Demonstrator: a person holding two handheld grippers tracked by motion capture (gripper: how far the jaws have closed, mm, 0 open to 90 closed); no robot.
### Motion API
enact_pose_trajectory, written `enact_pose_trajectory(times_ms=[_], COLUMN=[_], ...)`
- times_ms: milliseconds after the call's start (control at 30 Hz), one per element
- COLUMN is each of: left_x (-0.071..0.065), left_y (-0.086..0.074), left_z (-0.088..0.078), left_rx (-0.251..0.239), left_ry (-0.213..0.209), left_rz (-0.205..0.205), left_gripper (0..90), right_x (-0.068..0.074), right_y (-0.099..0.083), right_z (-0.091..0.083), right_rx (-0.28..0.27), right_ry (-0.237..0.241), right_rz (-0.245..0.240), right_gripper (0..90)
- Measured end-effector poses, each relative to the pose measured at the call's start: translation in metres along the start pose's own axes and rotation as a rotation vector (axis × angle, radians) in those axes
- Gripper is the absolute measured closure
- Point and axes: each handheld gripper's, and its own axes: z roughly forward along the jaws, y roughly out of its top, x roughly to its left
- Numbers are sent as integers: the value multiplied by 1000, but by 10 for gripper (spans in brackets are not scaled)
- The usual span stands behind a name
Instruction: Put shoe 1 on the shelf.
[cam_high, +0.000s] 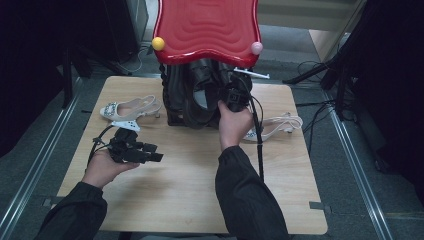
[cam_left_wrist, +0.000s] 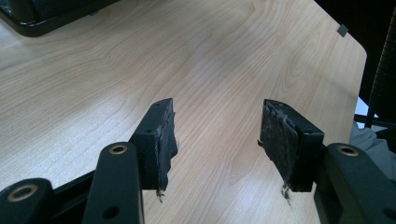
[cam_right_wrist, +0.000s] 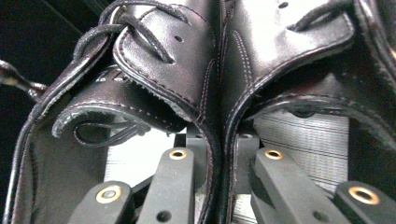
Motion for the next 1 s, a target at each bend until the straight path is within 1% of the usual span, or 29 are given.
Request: enact_pose_trajectory(times_ms=[33, 133, 200, 233, 300, 367, 433, 500, 567, 733, 767, 867, 933, 967, 1000], left_x=[0, -2, -2, -2, -1, -1, -1, -1, -1, -1, -1, -1, -1, -1, -1], left_y=[0, 0, 0, 0, 0, 0, 0, 1, 1, 1, 1, 1, 1, 1, 1], left_z=[0, 0, 0, 0, 0, 0, 1, 1, 1, 0, 0, 0, 1, 1, 1], left_rx=[0, -2, -4, -4, -3, -2, -1, 0, -1, -8, -8, -9, -5, -5, -4], left_ry=[-3, -3, -2, -2, -3, -7, -8, -8, -9, -10, -10, -13, -14, -14, -14], left_rz=[0, 2, 2, 1, 2, 1, 3, 4, 3, -2, -2, -3, -2, 1, 1], left_gripper=[450, 450, 450, 450, 450, 450, 450, 450, 450, 451, 451, 451, 451, 451, 451], right_x=[2, 8, 12, 13, 14, 16, 17, 19, 22, 30, 29, 28, 30, 30, 32], right_y=[0, -2, -3, -4, -4, -3, -2, -2, -2, -2, -2, 0, 0, 0, -1], right_z=[2, 11, 16, 18, 21, 22, 24, 27, 30, 36, 37, 38, 40, 41, 42], right_rx=[-1, -2, -3, -8, -14, -24, -34, -39, -37, -19, -26, -21, -8, -3, 0], right_ry=[-5, -23, -35, -40, -43, -53, -57, -67, -93, -123, -126, -120, -118, -119, -121], right_rz=[12, 10, 18, 13, 27, 27, 39, 36, 18, 16, 12, 13, 14, 1, 2], right_gripper=[830, 827, 826, 826, 825, 825, 824, 820, 813, 796, 795, 783, 764, 757, 754])
